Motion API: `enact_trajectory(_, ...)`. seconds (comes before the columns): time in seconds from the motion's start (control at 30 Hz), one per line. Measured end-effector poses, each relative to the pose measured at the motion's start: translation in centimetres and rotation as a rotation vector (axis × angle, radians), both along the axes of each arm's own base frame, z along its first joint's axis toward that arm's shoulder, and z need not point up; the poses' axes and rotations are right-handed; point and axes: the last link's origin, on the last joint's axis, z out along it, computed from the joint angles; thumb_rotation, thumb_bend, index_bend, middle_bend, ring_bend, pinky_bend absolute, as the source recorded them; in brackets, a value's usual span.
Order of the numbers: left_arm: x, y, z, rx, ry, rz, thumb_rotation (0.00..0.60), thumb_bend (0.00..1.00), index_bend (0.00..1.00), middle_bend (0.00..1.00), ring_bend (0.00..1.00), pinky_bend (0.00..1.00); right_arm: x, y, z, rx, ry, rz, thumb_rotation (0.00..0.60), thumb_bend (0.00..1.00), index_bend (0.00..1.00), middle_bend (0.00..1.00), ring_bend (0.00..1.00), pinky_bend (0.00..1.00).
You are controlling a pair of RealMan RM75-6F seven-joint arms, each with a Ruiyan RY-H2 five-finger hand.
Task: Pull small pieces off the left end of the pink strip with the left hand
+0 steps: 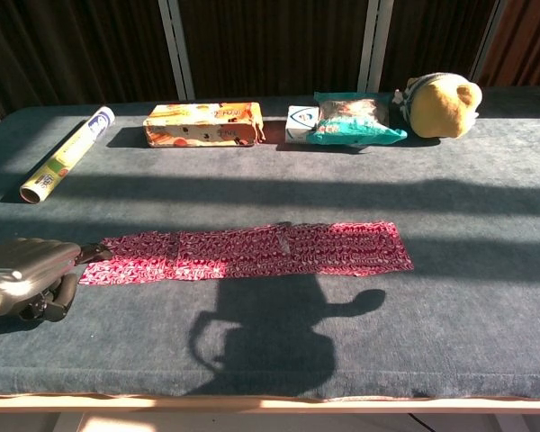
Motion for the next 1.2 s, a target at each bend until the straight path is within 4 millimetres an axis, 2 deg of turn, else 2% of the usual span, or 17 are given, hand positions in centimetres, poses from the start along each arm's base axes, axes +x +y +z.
enact_trajectory(0.27, -1.7, 0.1, 1.8, 0.042, 0.064, 0.027, 0.6, 1.0, 0.24, 1.0, 1.0, 1.0, 0.0, 0.1, 0.1, 0.003, -0.001, -0.007, 0.6, 0.18, 0.0, 0.0, 0.0, 0.01)
enact_trajectory(0.47, -3.9, 0.5, 3.7, 0.07, 0.11, 0.104, 0.6, 1.0, 0.24, 1.0, 1.0, 1.0, 0.0, 0.2, 0.4, -0.004, -0.008, -0.005, 0.6, 0.18, 0.0, 0.0, 0.0, 0.01)
enact_trajectory(0.63, -4.7, 1.0, 4.9, 0.102, 0.091, 0.141, 0.6, 1.0, 0.2, 1.0, 1.0, 1.0, 0.1, 0.3, 0.3, -0.004, -0.008, -0.004, 0.6, 0.18, 0.0, 0.0, 0.0, 0.01)
enact_trajectory(0.77, -3.9, 1.1, 5.2, 0.119, 0.037, 0.111, 0.6, 1.0, 0.14, 1.0, 1.0, 1.0, 0.2, 0.2, 0.0, 0.0, -0.01, -0.003, 0.6, 0.18, 0.0, 0.0, 0.0, 0.01)
enact_trajectory(0.9, -1.8, 1.1, 4.9, 0.121, -0.04, 0.043, 0.6, 1.0, 0.11, 1.0, 1.0, 1.0, 0.2, 0.2, -0.2, 0.005, -0.006, -0.004, 0.6, 0.18, 0.0, 0.0, 0.0, 0.01)
enact_trajectory(1.2, 2.2, 0.6, 1.2, 0.036, -0.089, -0.041, 0.6, 1.0, 0.09, 1.0, 1.0, 1.0, 0.0, 0.2, -0.3, 0.012, -0.004, -0.011, 0.6, 0.18, 0.0, 0.0, 0.0, 0.01)
